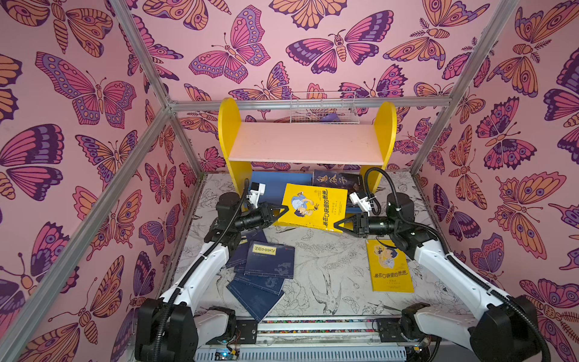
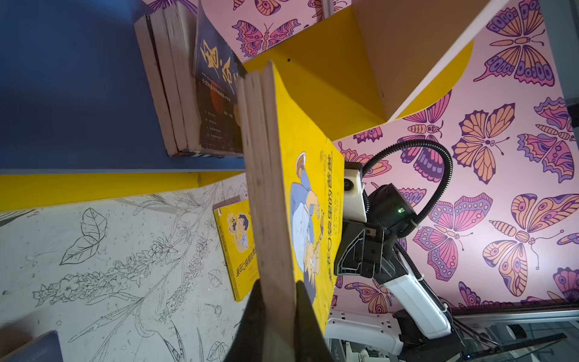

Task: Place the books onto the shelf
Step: 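Lay the yellow book onto the shelf stack with left gripper while right releases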

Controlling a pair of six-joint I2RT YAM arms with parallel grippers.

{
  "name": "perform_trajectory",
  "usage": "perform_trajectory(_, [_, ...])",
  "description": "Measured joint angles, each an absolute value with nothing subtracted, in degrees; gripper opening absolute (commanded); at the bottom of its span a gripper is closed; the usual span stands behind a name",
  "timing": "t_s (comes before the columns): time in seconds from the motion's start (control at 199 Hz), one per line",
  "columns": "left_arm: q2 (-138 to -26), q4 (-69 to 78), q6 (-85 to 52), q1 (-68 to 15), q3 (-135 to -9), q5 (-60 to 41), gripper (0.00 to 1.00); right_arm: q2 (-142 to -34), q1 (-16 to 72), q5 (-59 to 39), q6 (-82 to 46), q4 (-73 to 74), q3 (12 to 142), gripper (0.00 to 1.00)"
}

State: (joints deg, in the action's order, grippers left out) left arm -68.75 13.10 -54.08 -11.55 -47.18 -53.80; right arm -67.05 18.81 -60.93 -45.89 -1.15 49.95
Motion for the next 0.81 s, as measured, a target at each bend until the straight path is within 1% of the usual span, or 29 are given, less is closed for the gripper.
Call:
perform_trajectory(0.03, [-68.75, 13.61, -54.08, -11.75, -47.29, -52.86, 0.00, -67.00, 18.50, -59.70, -44.36, -3.33, 51.00, 0.46])
perform_trajectory(0.086, [-68.84, 14.85, -54.06, -12.34, -47.37, -51.03, 0.00, -66.74, 17.65, -56.62, -41.41, -7.18, 52.99, 0.47])
perform_trajectory(0.222, [-71.31, 17.91, -53.54, -13.61, -49.52, -46.13, 0.00, -62.48, 13.56, -46.35, -38.00, -13.19, 54.28, 0.46])
perform_trajectory(0.418, [-82.17, 21.43, -52.03, -16.49, -57.14, -40.51, 0.00, -55.99, 9.65, -35.86, -36.51, -17.30, 54.28, 0.45])
perform_trajectory(0.564, [-89.47, 24.47, -52.60, -18.57, -61.08, -38.94, 0.00, -53.60, 8.21, -32.97, -35.92, -18.76, 54.11, 0.44])
perform_trajectory(0.806, [-98.70, 27.24, -54.87, -21.50, -68.10, -37.85, 0.00, -52.80, 7.88, -32.12, -35.94, -20.78, 51.72, 0.43])
